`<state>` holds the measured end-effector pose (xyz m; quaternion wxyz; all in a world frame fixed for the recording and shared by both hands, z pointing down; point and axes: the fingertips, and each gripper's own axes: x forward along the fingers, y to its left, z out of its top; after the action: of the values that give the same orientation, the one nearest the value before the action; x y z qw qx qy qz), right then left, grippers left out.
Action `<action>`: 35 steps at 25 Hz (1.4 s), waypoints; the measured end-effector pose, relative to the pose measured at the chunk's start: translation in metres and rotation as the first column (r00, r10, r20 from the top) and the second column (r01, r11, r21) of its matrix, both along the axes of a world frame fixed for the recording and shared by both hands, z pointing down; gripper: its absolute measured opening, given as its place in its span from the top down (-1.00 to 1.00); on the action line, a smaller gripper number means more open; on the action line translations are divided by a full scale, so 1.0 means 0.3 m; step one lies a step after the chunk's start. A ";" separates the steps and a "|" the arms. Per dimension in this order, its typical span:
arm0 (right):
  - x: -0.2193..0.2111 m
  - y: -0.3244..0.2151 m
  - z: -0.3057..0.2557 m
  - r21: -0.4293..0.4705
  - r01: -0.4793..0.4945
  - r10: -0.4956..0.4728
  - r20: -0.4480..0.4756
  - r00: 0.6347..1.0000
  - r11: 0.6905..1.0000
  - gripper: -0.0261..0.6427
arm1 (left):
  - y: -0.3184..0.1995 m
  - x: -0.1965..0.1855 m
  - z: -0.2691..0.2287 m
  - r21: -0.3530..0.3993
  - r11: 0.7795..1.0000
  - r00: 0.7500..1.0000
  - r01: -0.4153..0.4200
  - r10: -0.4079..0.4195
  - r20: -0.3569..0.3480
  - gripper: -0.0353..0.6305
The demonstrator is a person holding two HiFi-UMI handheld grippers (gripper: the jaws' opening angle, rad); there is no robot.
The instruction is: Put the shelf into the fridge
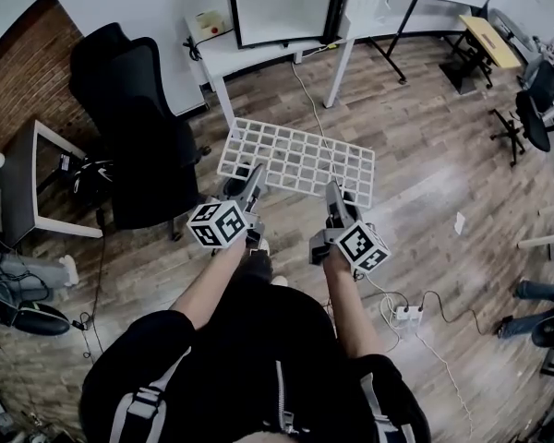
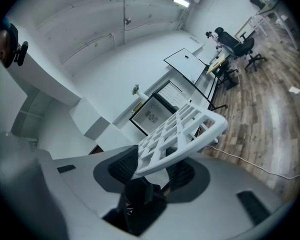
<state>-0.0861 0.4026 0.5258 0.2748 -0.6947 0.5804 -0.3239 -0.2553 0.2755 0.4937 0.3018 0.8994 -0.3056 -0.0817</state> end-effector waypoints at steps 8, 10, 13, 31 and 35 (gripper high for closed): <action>0.113 -0.143 0.006 0.002 0.004 -0.004 -0.008 1.000 1.000 0.40 | -0.147 0.115 0.012 -0.001 1.000 1.000 0.000 0.000 -0.005 0.27; 0.151 -0.197 -0.004 0.002 -0.005 0.005 -0.017 1.000 1.000 0.40 | -0.203 0.153 0.016 -0.002 1.000 1.000 -0.004 0.004 -0.004 0.27; 0.211 -0.285 -0.004 -0.007 -0.009 0.009 -0.014 1.000 1.000 0.40 | -0.294 0.215 0.014 -0.007 1.000 1.000 -0.010 0.010 -0.002 0.27; 0.465 -0.954 -0.043 -0.041 0.051 -0.053 -0.037 0.998 0.998 0.40 | -0.935 0.445 -0.003 -0.037 0.998 0.999 0.040 -0.041 -0.027 0.27; 0.479 -1.042 -0.049 -0.044 0.072 -0.074 -0.044 0.996 0.996 0.40 | -1.008 0.451 0.005 -0.046 0.997 0.998 0.062 -0.063 -0.030 0.27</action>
<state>0.0575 0.0900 0.5112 0.2345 -0.6859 0.6046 -0.3302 -0.1201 -0.0270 0.4952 0.3239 0.8810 -0.3306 -0.0983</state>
